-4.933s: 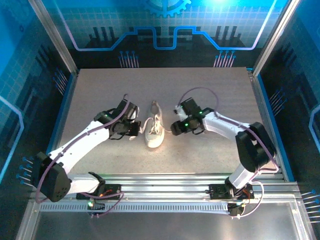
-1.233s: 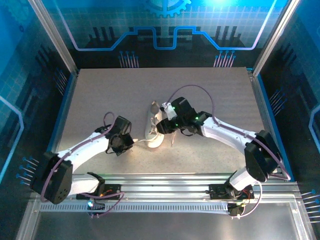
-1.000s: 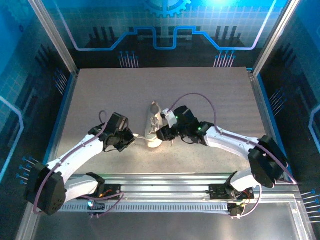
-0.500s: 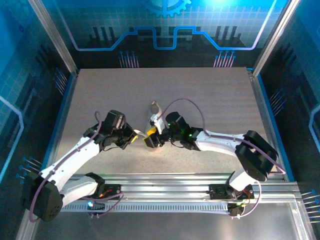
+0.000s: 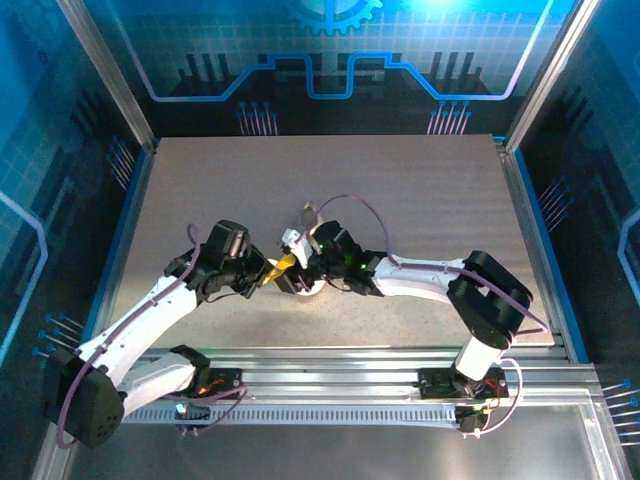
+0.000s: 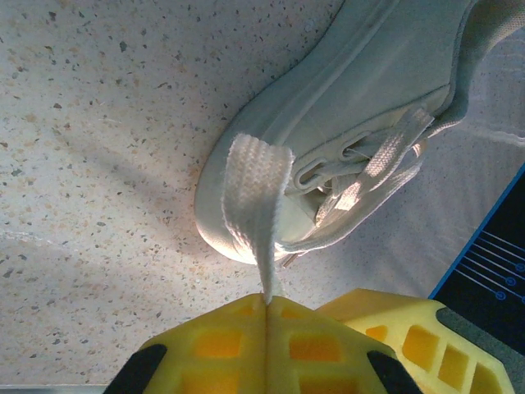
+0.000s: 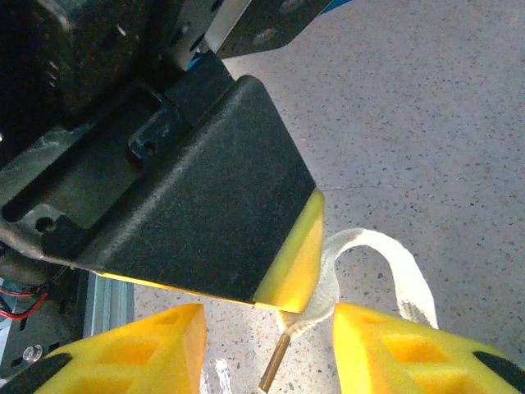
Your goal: Tie the shoes
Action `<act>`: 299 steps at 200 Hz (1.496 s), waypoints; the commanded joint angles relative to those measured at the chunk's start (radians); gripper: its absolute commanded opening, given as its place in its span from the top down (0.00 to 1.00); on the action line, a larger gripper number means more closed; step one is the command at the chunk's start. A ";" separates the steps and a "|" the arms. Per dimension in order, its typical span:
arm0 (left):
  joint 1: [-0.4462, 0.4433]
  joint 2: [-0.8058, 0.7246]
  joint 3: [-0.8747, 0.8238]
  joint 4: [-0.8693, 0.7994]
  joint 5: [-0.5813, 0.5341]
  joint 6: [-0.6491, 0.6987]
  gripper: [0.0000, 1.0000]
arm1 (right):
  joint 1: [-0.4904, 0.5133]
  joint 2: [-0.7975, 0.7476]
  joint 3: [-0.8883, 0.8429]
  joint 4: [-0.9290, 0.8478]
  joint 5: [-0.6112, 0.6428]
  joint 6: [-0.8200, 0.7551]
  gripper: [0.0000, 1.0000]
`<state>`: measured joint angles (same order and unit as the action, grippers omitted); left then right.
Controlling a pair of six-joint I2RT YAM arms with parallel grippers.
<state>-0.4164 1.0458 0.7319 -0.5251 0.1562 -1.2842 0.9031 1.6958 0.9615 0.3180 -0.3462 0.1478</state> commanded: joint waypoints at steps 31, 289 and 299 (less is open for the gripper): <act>0.001 -0.021 0.013 -0.004 0.042 -0.003 1.00 | 0.008 0.038 0.034 -0.029 -0.024 -0.038 0.55; 0.027 -0.151 -0.216 0.580 0.459 1.500 0.60 | -0.208 0.005 0.499 -1.208 -0.327 -0.476 1.00; 0.007 -0.138 -0.221 0.587 0.448 1.515 0.60 | -0.208 0.005 0.499 -1.208 -0.335 -0.475 1.00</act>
<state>-0.3679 0.8879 0.5362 -0.0402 0.5522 0.1329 0.7036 1.6943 1.4292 -0.8272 -0.6376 -0.3012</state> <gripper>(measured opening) 0.399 0.047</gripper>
